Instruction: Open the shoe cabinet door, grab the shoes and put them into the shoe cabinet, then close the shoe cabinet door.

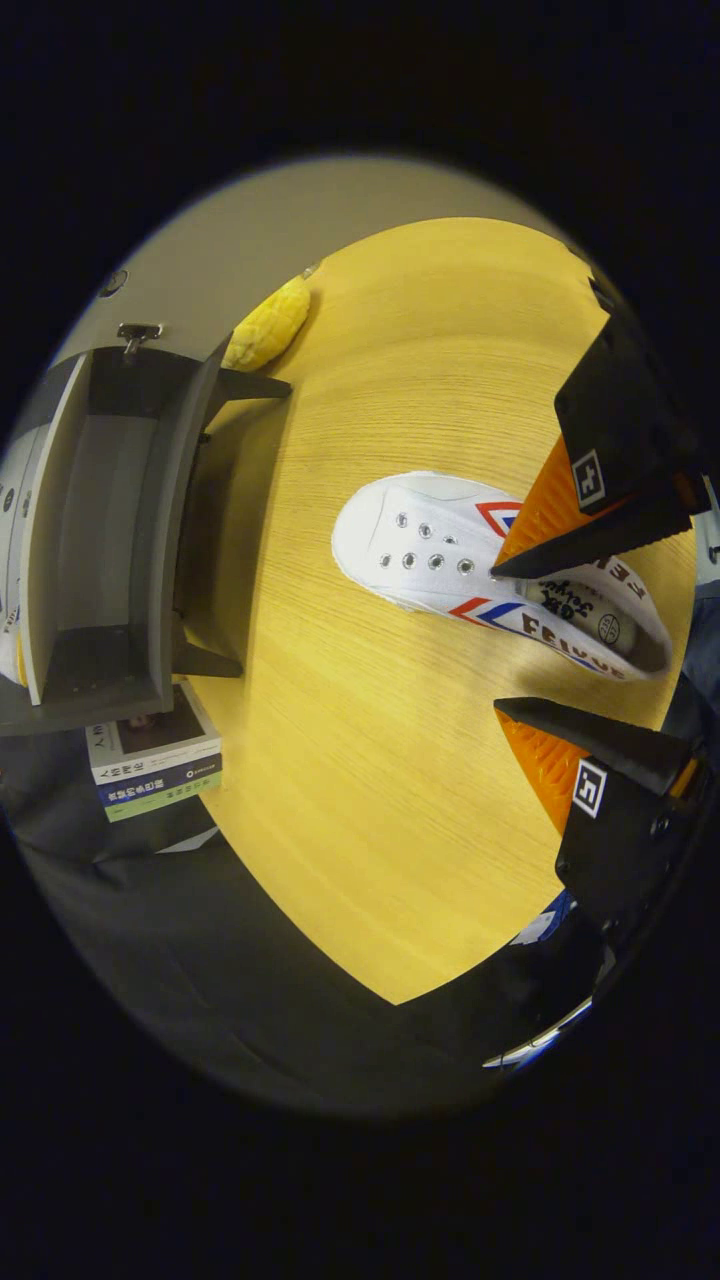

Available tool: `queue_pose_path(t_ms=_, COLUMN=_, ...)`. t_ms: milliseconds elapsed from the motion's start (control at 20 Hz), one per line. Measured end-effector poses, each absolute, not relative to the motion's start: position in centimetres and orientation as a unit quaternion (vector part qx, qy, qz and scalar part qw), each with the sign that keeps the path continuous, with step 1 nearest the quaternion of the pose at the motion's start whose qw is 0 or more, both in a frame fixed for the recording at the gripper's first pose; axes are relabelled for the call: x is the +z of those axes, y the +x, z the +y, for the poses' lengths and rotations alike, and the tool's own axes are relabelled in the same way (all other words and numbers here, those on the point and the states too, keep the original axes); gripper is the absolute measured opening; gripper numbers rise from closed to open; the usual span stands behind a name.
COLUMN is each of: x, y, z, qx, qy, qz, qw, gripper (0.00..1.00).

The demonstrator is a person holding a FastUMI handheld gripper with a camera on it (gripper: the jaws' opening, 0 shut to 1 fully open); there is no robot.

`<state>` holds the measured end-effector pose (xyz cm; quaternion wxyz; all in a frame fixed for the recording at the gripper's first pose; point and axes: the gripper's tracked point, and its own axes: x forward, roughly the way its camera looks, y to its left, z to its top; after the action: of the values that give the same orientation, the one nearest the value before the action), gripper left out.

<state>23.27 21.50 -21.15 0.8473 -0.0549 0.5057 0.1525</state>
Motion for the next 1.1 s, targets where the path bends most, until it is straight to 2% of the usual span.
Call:
queue_pose_path(t_ms=300, x=-22.5, y=24.5, z=20.6, qx=0.101, qy=-0.056, qz=0.517, qw=0.848, gripper=0.50)
queue_pose_path(t_ms=500, x=-22.5, y=24.2, z=21.1, qx=0.112, qy=0.011, qz=0.520, qw=0.847, gripper=0.05)
queue_pose_path(t_ms=550, x=-22.5, y=24.3, z=20.9, qx=0.120, qy=0.018, qz=0.517, qw=0.847, gripper=0.02)
queue_pose_path(t_ms=1100, x=-14.8, y=26.5, z=22.1, qx=0.189, qy=0.139, qz=0.425, qw=0.874, gripper=0.02)
